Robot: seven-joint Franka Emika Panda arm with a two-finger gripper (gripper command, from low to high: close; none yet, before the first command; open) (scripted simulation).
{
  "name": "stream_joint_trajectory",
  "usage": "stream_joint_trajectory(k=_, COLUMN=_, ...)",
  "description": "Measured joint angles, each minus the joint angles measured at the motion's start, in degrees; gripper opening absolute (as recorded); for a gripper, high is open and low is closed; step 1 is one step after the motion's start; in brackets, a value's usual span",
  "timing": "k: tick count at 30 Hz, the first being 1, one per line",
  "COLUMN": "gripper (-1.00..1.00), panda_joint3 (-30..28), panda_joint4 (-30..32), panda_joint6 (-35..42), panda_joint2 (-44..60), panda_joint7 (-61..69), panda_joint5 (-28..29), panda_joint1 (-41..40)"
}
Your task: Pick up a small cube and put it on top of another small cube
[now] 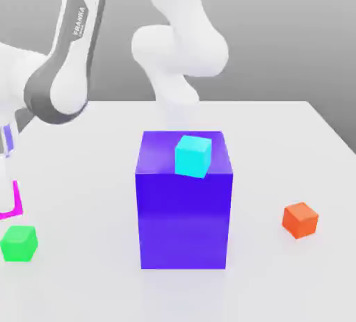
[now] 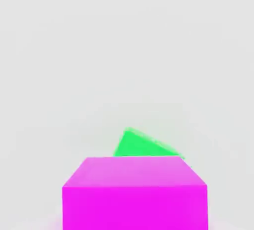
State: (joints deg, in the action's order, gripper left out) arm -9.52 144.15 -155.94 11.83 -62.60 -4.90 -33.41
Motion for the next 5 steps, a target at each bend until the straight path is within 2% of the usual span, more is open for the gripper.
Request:
stream_joint_trajectory(k=1, gripper=-1.0, panda_joint3=0.55, panda_joint4=-0.1, panda_joint6=-1.82, panda_joint2=2.02, panda_joint7=0.69, panda_joint5=-0.85, panda_joint1=-0.46)
stream_joint_trajectory(k=2, gripper=1.0, panda_joint3=0.89, panda_joint4=-0.16, panda_joint6=-2.88, panda_joint2=3.2, panda_joint7=1.07, panda_joint5=-1.33, panda_joint1=-0.74)
stream_joint_trajectory(k=5, gripper=1.0, panda_joint3=0.89, panda_joint4=-0.16, panda_joint6=-2.88, panda_joint2=3.2, panda_joint7=1.07, panda_joint5=-1.33, panda_joint1=-0.74)
